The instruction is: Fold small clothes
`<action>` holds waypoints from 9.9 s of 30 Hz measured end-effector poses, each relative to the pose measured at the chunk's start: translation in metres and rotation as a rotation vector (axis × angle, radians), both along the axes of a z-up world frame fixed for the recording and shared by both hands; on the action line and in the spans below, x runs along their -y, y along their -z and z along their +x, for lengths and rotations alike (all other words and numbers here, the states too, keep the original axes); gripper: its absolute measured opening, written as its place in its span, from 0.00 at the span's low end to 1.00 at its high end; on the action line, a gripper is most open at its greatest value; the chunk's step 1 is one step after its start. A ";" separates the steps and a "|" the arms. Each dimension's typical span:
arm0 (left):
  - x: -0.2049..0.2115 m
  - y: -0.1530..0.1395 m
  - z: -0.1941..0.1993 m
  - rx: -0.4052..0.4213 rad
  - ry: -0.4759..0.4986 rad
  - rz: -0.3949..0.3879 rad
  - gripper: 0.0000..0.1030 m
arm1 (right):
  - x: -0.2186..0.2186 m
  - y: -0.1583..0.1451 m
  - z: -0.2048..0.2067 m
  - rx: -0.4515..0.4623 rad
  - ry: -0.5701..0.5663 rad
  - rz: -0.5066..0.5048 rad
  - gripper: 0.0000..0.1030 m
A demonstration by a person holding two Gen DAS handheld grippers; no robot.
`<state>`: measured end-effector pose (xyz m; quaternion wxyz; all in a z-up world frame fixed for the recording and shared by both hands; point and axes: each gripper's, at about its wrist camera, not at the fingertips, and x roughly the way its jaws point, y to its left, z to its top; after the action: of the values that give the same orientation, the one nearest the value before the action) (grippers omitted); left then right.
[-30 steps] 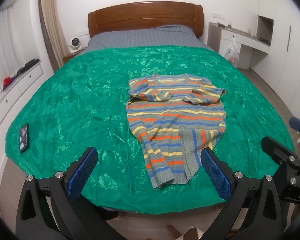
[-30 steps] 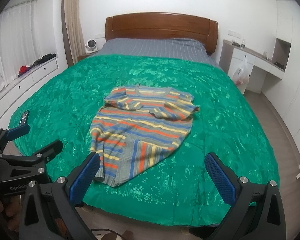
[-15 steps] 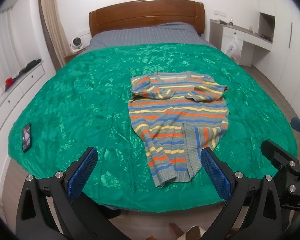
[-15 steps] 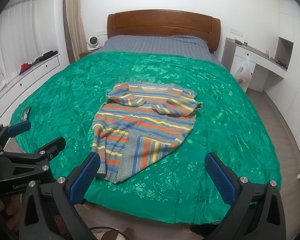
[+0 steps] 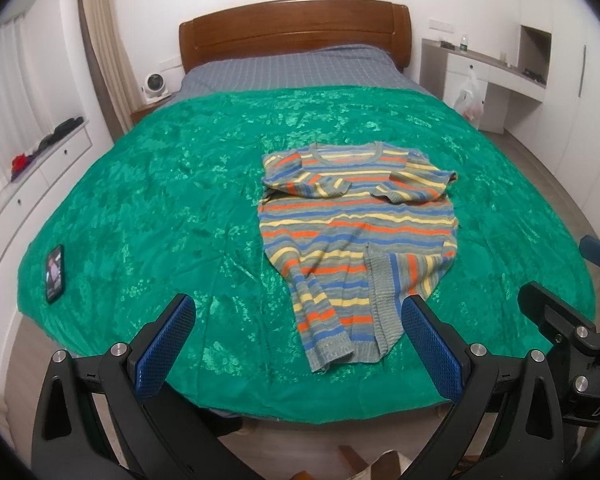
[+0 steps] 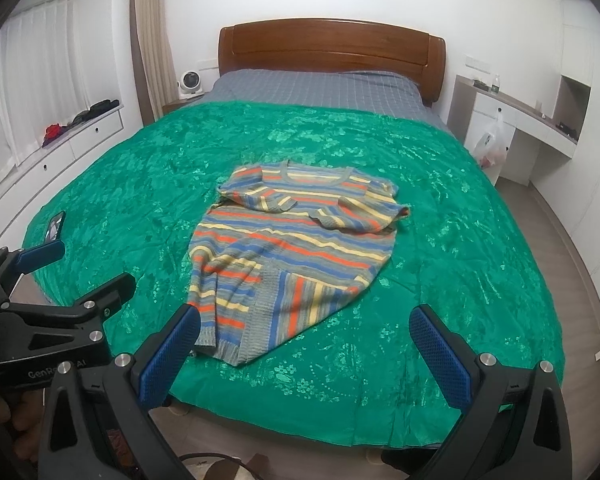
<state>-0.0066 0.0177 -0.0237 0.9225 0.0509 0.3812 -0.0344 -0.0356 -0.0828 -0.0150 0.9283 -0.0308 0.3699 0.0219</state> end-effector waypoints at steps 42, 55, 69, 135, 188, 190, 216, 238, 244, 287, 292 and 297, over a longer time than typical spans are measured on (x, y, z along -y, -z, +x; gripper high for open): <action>-0.024 0.176 0.094 -0.444 0.151 -0.244 0.11 | -0.021 0.174 0.180 -0.350 -0.434 -0.113 0.25; -0.085 0.150 0.059 -0.441 0.167 -0.239 0.69 | 0.144 0.148 0.036 -0.466 -0.211 -0.143 0.09; -0.088 0.162 0.060 -0.450 0.106 -0.301 0.71 | 0.139 0.203 0.073 -0.484 -0.080 0.504 0.06; -0.035 0.158 0.077 -0.230 0.080 -0.058 0.69 | 0.073 0.180 0.087 -0.409 -0.064 0.093 0.42; -0.061 0.136 0.049 -0.217 -0.081 -0.023 0.86 | 0.377 0.199 0.236 -0.210 0.533 0.620 0.43; -0.064 0.138 0.048 -0.224 -0.088 -0.028 0.86 | 0.383 0.201 0.235 -0.192 0.557 0.710 0.49; -0.062 0.146 0.044 -0.226 -0.056 0.036 0.86 | 0.346 0.187 0.268 -0.700 0.484 0.268 0.31; 0.072 0.129 0.275 -0.191 0.650 0.362 0.93 | 0.265 0.172 0.150 -0.314 0.324 0.305 0.46; 0.047 0.161 0.342 -0.483 0.595 0.124 0.25 | 0.241 0.184 0.133 -0.306 0.325 0.326 0.46; -0.279 0.174 0.314 -0.227 -0.717 -0.286 0.03 | 0.216 0.196 0.125 -0.264 0.359 0.233 0.46; -0.277 0.155 0.293 -0.227 -0.626 -0.300 0.30 | 0.217 0.192 0.115 -0.253 0.359 0.213 0.50; -0.234 0.127 0.219 -0.228 -0.339 -0.267 0.49 | 0.199 0.185 0.105 -0.275 0.256 0.251 0.52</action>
<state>0.2124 0.2519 -0.1509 0.8645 -0.1404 0.4782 0.0650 0.0695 -0.2816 -0.1999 0.8608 0.1355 0.4884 -0.0462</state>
